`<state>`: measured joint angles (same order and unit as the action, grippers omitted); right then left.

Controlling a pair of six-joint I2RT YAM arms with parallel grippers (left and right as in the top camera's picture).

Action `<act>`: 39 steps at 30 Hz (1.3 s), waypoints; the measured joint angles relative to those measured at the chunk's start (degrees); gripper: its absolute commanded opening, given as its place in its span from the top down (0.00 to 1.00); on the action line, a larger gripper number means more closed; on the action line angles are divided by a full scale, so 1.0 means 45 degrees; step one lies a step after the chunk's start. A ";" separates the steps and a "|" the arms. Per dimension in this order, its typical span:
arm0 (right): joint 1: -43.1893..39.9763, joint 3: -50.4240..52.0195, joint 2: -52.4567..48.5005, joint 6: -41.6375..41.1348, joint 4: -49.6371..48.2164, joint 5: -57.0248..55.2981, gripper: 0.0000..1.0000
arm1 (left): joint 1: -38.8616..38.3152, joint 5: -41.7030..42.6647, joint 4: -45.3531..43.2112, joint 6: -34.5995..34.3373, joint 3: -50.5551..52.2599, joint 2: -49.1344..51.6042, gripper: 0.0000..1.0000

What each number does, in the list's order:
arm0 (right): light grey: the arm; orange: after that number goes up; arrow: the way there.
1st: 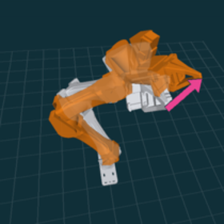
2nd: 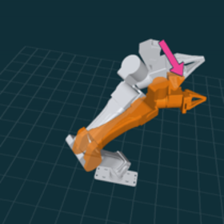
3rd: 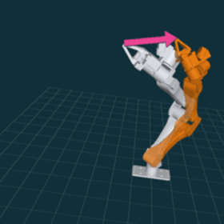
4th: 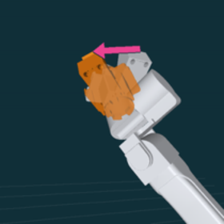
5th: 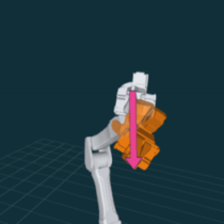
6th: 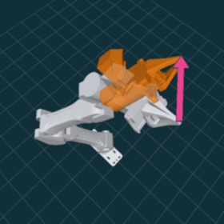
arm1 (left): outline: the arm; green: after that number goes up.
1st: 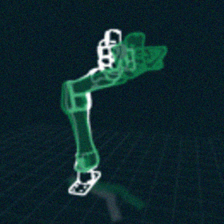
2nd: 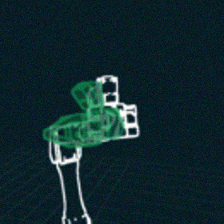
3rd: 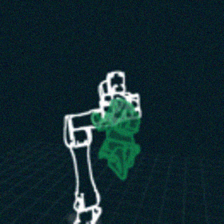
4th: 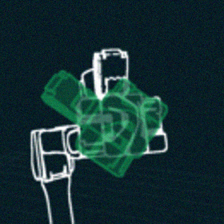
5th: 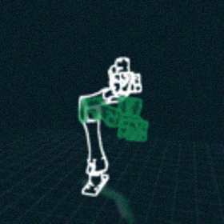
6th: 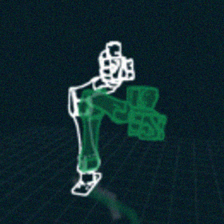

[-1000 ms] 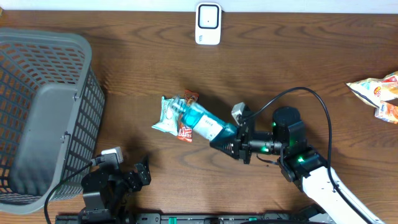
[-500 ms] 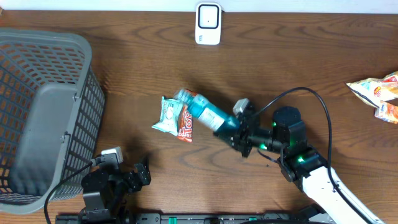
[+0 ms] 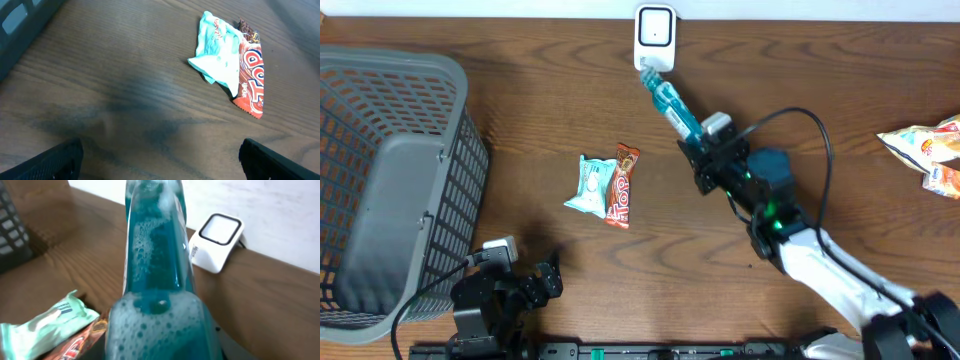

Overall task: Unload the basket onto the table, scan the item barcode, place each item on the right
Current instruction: 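Hold the Listerine bottle up in front of the white scanner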

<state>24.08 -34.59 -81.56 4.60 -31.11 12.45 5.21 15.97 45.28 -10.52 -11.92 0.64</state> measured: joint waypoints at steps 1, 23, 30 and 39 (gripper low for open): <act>0.0000 -0.0389 -0.0389 0.0204 0.0005 0.0049 0.99 | 0.0000 0.0000 0.0000 0.0000 0.0000 0.0000 0.02; 0.0019 -0.9593 -0.8626 0.8660 -0.0238 -0.3531 0.99 | 0.0000 0.0000 0.0000 0.0000 0.0000 0.0000 0.02; 0.0024 -1.3333 -1.1647 1.0676 -0.1025 -0.5382 0.99 | 0.0000 0.0000 0.0000 0.0000 0.0000 -0.0005 0.02; 0.0034 -1.5018 -1.3532 1.3794 -0.0991 -0.6688 0.99 | 0.0000 0.0000 0.0005 0.0000 0.0000 -0.0005 0.02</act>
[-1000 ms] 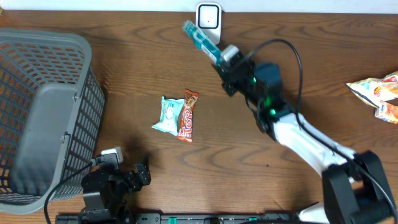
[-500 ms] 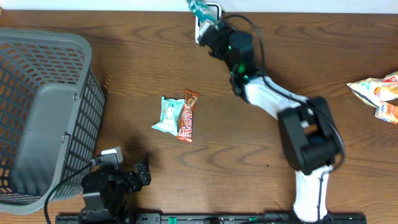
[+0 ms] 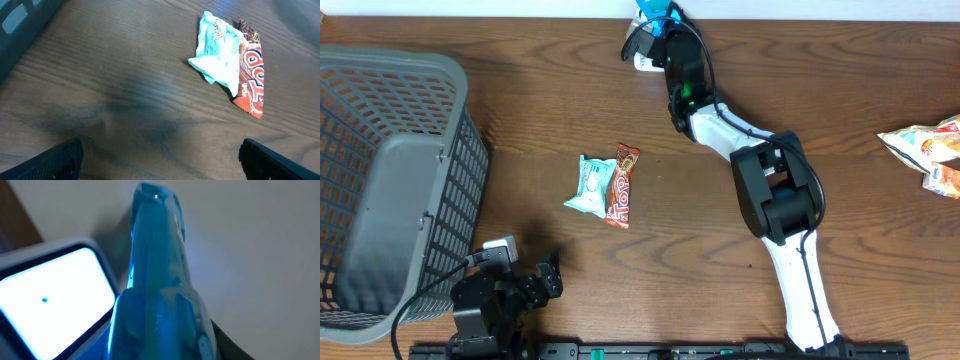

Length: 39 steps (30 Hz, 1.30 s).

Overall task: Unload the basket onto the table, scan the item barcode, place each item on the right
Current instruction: 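Hold the Listerine bottle up in front of the white scanner, then carry the bottle to the right table edge and release it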

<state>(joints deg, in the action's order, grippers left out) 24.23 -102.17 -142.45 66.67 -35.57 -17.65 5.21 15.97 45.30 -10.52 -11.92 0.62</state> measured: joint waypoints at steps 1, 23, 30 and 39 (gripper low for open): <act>0.0015 0.0000 -0.0049 0.0175 0.0083 -0.0097 0.99 | 0.0000 0.0000 -0.0005 0.0000 0.0000 0.0000 0.02; -0.0019 -0.0097 0.0199 0.1656 0.2458 -0.3356 0.99 | 0.0000 0.0000 -0.0005 0.0000 0.0000 0.0000 0.02; -0.1681 -0.0437 0.1807 -0.0860 0.9248 -0.4347 0.99 | 0.0000 0.0000 -0.0005 0.0000 0.0000 0.0005 0.02; -0.4731 -0.0126 0.1812 -0.4537 1.2643 -0.4391 0.99 | 0.0000 0.0000 -0.0005 0.0000 0.0000 0.0005 0.02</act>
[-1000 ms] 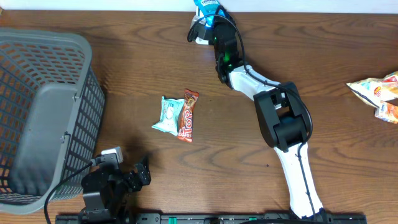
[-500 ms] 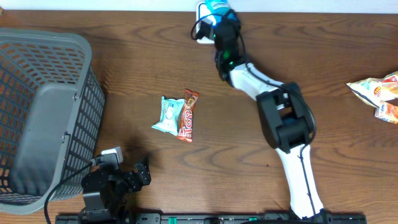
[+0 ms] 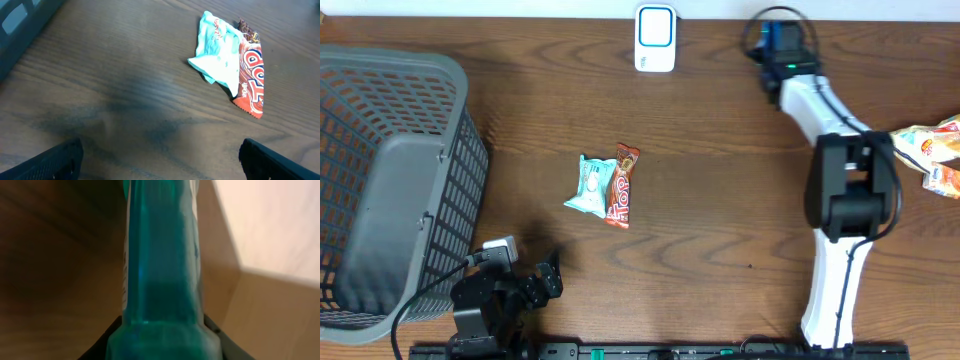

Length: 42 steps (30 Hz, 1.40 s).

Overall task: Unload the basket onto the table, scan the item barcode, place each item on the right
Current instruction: 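Carry the bottle to the right table edge and release it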

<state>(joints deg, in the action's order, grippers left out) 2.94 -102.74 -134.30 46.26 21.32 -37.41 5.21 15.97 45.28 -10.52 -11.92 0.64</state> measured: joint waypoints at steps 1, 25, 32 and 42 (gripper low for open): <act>-0.0330 0.0121 0.0000 -0.0243 0.0107 0.0010 0.99 | 0.0000 0.0000 0.0000 0.0000 0.0000 0.0000 0.02; -0.6232 0.1885 0.0296 -0.6377 0.1350 -0.0884 0.94 | 0.0000 0.0000 0.0005 0.0000 0.0000 0.0000 0.02; -0.6450 0.1904 0.0311 -0.7664 0.1409 -0.0986 0.72 | 0.0000 0.0000 0.0000 0.0000 0.0000 0.0000 0.02; -0.6411 0.2186 0.1292 -0.8718 0.1841 -0.0311 0.01 | 0.0000 0.0000 0.0000 0.0000 0.0000 0.0000 0.02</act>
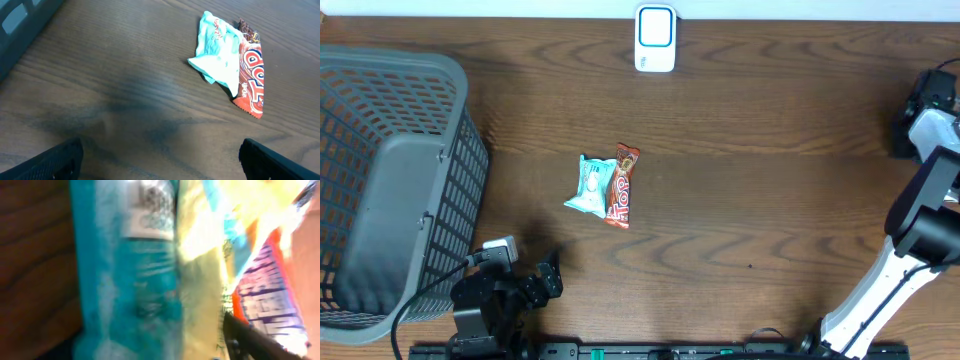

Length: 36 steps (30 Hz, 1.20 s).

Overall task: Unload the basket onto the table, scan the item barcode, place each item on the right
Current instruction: 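Carry the bottle to the right table edge and release it, then move the right gripper left over the red candy bar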

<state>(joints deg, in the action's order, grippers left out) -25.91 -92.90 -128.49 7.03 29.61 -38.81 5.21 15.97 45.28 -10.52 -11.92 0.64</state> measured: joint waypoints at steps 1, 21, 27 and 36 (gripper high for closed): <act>0.0000 0.0019 0.0209 -0.0058 0.0019 0.0112 0.01 | 0.0000 0.0000 0.0005 0.0000 0.0000 0.0000 0.02; 0.3784 0.0029 0.5207 -0.4439 0.3424 1.6228 0.01 | 0.0000 0.0000 0.0000 0.0000 0.0000 0.0000 0.02; 0.8199 0.0695 0.5051 -0.5017 0.3546 1.7354 0.06 | 0.0000 0.0000 0.0000 0.0000 0.0000 0.0000 0.02; 1.3950 0.2176 0.4605 -0.5008 0.2705 1.1715 0.57 | 0.0000 0.0000 0.0005 0.0000 0.0000 0.0000 0.02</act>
<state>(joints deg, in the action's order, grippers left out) 36.86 -83.11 -107.77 -15.51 41.78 13.91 5.21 15.97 45.30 -10.52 -11.92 0.64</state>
